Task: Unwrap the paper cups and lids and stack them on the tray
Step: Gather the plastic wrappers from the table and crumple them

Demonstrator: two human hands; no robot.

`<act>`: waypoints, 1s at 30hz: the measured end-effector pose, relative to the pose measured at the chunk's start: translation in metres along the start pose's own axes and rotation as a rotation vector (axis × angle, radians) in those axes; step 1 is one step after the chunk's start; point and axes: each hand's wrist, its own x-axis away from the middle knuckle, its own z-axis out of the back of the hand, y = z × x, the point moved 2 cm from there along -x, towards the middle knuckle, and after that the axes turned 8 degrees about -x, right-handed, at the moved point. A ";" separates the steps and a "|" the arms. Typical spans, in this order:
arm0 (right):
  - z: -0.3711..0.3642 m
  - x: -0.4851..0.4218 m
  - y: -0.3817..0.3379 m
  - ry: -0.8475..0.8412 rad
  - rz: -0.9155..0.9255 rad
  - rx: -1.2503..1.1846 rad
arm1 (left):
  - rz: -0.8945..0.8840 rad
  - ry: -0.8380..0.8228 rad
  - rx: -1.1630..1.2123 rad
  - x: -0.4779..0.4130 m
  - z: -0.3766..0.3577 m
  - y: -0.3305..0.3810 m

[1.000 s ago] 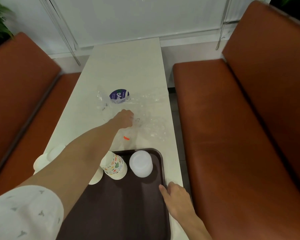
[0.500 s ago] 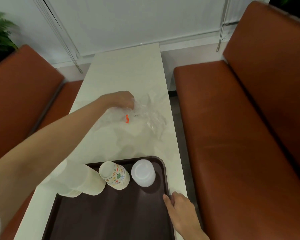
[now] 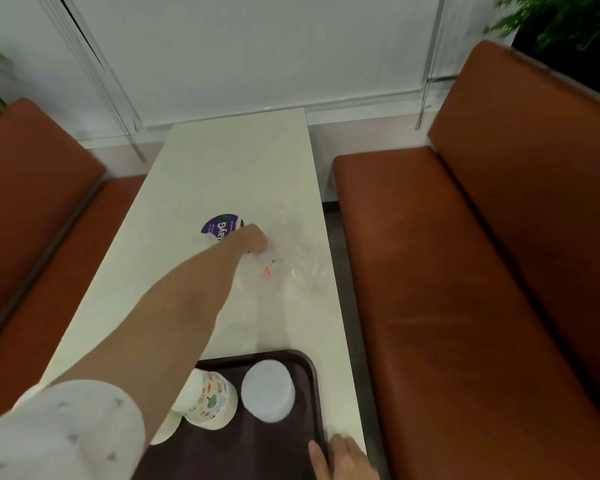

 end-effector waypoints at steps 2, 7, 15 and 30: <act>-0.001 0.000 0.000 0.028 0.002 0.011 | 0.007 0.033 -0.089 -0.004 -0.023 0.001; -0.003 0.003 0.002 -0.011 0.027 0.047 | -0.083 0.178 -0.132 0.007 -0.028 0.008; 0.003 0.006 0.006 -0.312 -0.160 -0.023 | -0.373 0.477 0.209 0.080 0.049 0.051; 0.206 0.071 -0.102 0.200 0.214 -0.606 | -0.659 0.690 0.018 0.347 0.021 0.044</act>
